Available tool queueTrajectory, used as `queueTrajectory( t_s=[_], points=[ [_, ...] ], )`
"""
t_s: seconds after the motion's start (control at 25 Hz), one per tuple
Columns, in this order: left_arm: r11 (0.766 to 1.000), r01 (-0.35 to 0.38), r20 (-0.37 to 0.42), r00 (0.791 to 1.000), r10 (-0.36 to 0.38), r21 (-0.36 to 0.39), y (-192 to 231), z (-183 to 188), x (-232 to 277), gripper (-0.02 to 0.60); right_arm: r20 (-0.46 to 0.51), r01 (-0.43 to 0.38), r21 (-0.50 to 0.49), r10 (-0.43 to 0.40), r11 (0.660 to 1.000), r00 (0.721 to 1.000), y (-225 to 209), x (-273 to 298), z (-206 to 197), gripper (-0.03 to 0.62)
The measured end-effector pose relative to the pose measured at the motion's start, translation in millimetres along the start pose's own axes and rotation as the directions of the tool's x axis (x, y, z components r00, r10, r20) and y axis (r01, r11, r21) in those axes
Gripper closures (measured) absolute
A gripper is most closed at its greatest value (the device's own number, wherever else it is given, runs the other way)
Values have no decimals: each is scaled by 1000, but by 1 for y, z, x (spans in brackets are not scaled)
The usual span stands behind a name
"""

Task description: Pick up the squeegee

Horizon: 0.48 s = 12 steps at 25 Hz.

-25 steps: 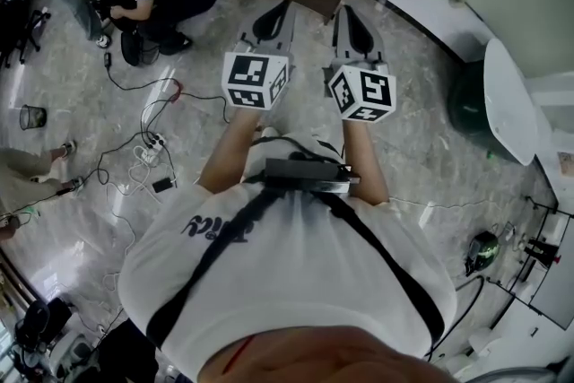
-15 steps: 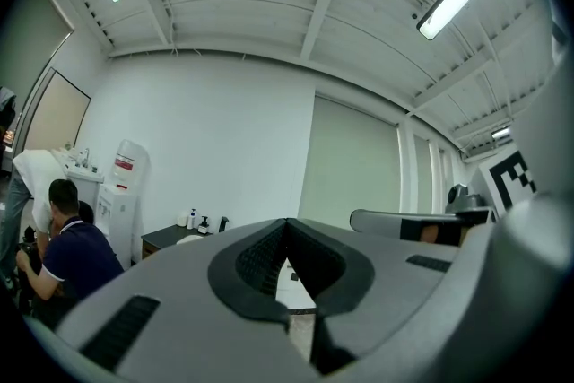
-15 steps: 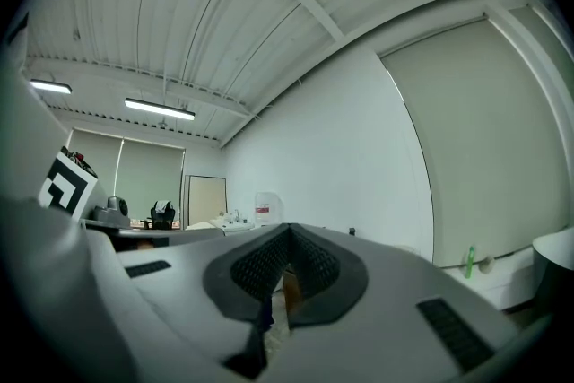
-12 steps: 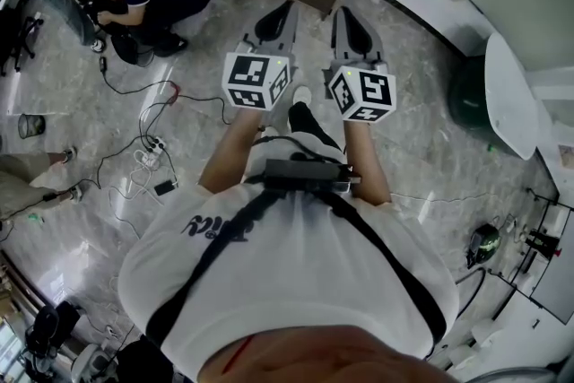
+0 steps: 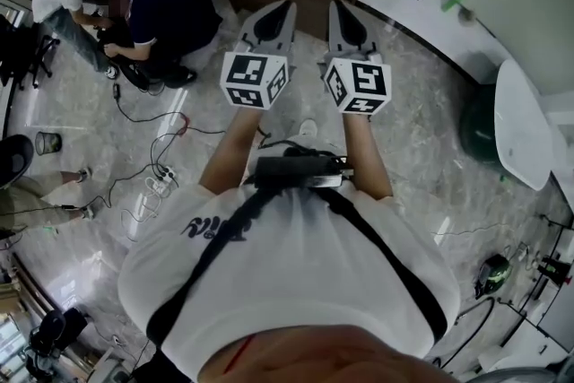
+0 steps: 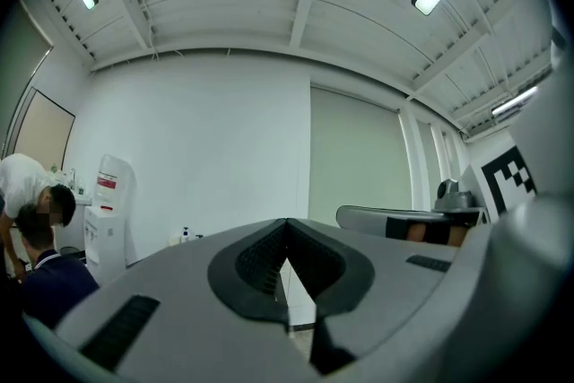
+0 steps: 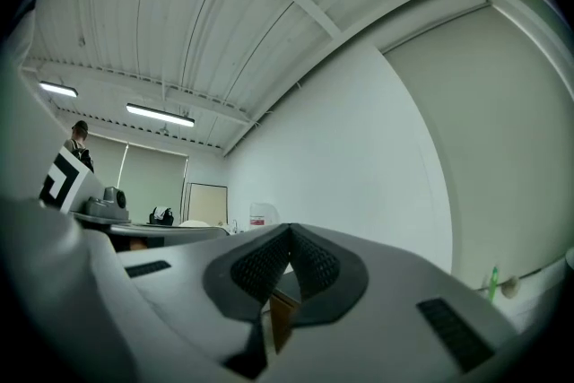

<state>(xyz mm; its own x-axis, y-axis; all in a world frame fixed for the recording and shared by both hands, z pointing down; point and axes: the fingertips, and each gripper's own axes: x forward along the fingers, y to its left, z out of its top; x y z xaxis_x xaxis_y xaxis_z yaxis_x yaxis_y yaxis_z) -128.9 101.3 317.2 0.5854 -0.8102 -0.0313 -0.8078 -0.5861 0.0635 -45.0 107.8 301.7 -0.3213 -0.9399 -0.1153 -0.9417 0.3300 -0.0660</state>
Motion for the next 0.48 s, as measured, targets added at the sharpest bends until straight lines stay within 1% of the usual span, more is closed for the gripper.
queueTrajectory(
  t_s=[0.12, 0.2, 0.32, 0.48],
  points=[
    [1000, 0, 9, 1000, 0, 15, 3, 8, 41, 569, 18, -10, -14, 10, 1000, 1000, -27, 26, 9, 589],
    [1000, -4, 6, 1000, 3, 19, 5, 10, 64, 569, 12, -11, -10, 11, 1000, 1000, -44, 41, 8, 589],
    [1000, -13, -10, 1000, 13, 17, 7, 5, 92, 569, -12, -4, 8, 4, 1000, 1000, -71, 56, -3, 589],
    [1000, -18, -50, 999, 18, 5, 13, -11, 124, 569, -57, 2, 33, 0, 999, 998, -97, 77, -24, 589]
  ],
)
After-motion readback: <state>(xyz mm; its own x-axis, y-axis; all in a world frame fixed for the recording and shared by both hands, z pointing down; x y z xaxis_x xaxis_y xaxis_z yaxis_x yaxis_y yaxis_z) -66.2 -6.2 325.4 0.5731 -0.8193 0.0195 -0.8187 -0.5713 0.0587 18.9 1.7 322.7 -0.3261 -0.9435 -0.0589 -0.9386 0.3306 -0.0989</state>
